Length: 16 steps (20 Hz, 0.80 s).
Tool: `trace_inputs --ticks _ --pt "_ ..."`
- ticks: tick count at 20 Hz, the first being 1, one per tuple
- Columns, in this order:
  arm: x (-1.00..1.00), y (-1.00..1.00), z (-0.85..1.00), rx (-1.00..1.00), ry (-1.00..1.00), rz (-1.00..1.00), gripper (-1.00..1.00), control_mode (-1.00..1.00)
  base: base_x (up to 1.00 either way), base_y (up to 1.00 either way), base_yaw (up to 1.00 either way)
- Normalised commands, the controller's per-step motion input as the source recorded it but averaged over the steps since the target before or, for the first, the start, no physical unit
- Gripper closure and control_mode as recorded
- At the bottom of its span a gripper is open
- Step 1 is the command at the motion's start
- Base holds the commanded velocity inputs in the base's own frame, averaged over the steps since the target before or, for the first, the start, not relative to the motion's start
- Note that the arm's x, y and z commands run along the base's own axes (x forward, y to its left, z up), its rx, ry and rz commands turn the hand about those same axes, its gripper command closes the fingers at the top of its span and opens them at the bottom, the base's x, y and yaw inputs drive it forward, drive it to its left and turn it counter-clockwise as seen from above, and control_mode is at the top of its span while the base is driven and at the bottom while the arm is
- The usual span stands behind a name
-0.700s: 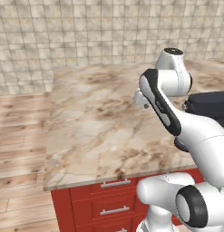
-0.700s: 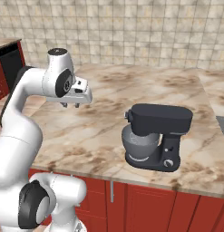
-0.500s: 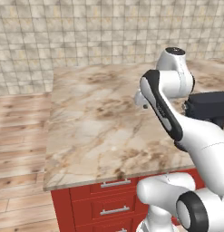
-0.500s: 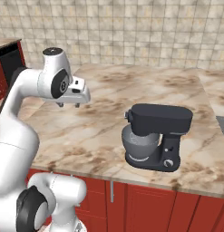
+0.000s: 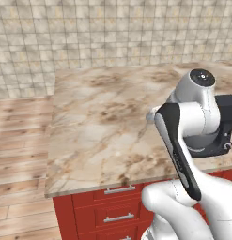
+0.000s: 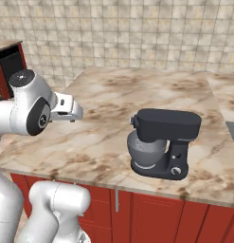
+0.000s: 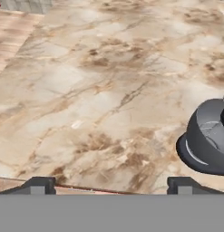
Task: Navigate to the electric kettle.
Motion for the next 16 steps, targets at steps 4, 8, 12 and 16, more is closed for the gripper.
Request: trace_inputs --ticks 4,8,12,16 --pt "-0.77 -0.01 0.00 0.00 -0.01 -0.07 -1.00 -1.00 0.00 0.00 0.00" --pt "-0.21 0.01 0.00 0.00 0.01 0.00 -1.00 1.00 -0.16 0.00 0.00" --pt "0.00 0.00 0.00 0.00 0.00 0.00 -1.00 1.00 -0.64 -0.09 -0.09" --pt "0.00 0.00 0.00 0.00 0.00 0.00 -1.00 1.00 -0.07 -0.95 -0.09"
